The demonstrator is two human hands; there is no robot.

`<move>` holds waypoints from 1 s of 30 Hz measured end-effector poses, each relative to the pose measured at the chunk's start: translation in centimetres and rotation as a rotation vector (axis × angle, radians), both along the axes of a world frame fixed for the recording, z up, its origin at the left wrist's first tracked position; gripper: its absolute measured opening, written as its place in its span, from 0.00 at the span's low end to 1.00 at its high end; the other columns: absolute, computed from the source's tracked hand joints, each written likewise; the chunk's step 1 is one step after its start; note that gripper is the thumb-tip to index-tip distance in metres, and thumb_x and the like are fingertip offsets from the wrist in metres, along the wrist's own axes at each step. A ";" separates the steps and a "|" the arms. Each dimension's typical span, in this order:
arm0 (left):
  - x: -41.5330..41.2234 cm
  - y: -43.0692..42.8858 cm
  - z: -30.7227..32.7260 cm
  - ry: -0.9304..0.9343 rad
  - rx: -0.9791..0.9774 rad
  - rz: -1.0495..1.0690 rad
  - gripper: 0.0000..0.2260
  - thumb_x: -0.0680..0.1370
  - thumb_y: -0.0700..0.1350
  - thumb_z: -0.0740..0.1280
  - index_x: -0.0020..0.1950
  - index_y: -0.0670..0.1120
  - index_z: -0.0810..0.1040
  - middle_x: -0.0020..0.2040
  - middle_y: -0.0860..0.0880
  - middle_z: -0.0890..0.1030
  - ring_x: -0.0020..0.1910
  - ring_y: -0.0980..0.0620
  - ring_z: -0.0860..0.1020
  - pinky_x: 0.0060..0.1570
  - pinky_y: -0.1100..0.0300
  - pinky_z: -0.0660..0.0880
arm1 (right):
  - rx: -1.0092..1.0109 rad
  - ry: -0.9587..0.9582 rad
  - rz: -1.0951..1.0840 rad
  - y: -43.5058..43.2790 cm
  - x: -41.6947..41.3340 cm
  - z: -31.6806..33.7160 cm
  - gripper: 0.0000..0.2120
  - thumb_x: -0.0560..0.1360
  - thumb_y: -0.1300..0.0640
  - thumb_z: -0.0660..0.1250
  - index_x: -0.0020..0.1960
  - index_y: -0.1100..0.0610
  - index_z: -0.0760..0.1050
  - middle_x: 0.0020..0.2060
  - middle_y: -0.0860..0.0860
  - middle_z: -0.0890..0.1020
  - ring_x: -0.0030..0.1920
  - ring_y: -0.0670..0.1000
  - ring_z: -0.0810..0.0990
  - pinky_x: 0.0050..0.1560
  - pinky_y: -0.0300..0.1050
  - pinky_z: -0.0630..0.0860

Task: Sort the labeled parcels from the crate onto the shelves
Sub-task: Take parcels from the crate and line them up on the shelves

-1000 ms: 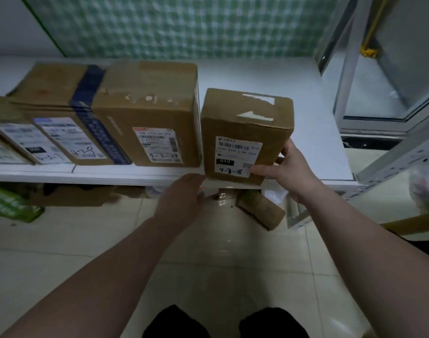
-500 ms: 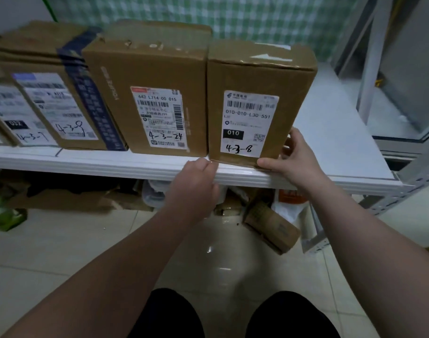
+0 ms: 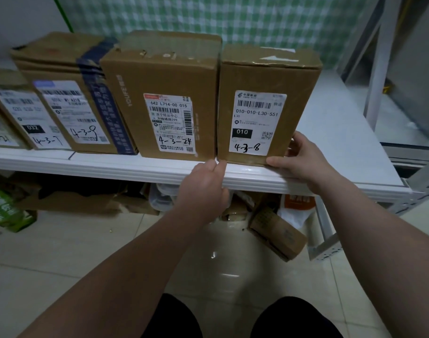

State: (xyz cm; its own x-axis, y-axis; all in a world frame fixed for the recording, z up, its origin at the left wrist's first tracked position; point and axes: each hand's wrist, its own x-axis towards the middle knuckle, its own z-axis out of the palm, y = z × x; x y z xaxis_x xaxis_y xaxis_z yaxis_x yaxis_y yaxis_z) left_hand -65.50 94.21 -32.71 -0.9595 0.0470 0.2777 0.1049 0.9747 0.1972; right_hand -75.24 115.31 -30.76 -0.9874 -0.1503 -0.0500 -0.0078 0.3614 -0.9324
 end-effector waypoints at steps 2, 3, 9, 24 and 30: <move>0.0 0.0 -0.1 0.014 -0.001 0.004 0.21 0.72 0.46 0.64 0.64 0.45 0.72 0.48 0.48 0.74 0.48 0.48 0.72 0.39 0.60 0.62 | 0.018 0.000 0.004 -0.2 0.0 0.0 0.37 0.65 0.62 0.80 0.71 0.51 0.69 0.64 0.50 0.78 0.59 0.51 0.79 0.65 0.53 0.74; 0.0 0.1 -0.2 0.024 -0.001 0.005 0.21 0.71 0.46 0.64 0.64 0.45 0.73 0.48 0.48 0.74 0.48 0.48 0.73 0.39 0.60 0.62 | 0.032 0.006 0.000 -0.3 0.0 -0.1 0.37 0.65 0.61 0.80 0.71 0.51 0.69 0.64 0.50 0.78 0.59 0.51 0.79 0.65 0.52 0.75; -0.2 0.2 -0.6 0.076 -0.016 0.019 0.19 0.69 0.45 0.66 0.59 0.44 0.75 0.44 0.48 0.75 0.44 0.48 0.74 0.36 0.60 0.62 | 0.089 0.053 -0.022 -0.9 0.5 -0.3 0.35 0.67 0.59 0.79 0.71 0.52 0.70 0.62 0.46 0.79 0.47 0.47 0.79 0.52 0.42 0.75; 4.1 -0.3 8.3 -0.623 0.298 0.018 0.16 0.78 0.47 0.62 0.66 0.49 0.74 0.63 0.49 0.76 0.60 0.49 0.74 0.63 0.49 0.71 | -0.031 -0.426 -0.464 -1.9 7.4 4.8 0.17 0.75 0.60 0.71 0.63 0.54 0.75 0.60 0.54 0.80 0.53 0.53 0.80 0.62 0.52 0.76; 10.7 -4.3 19.0 -0.602 0.502 0.287 0.10 0.76 0.47 0.64 0.56 0.48 0.79 0.47 0.52 0.77 0.40 0.59 0.71 0.37 0.70 0.65 | -0.085 -0.642 -0.323 -6.9 13.3 14.1 0.09 0.74 0.65 0.67 0.39 0.54 0.76 0.34 0.54 0.77 0.33 0.52 0.74 0.41 0.47 0.74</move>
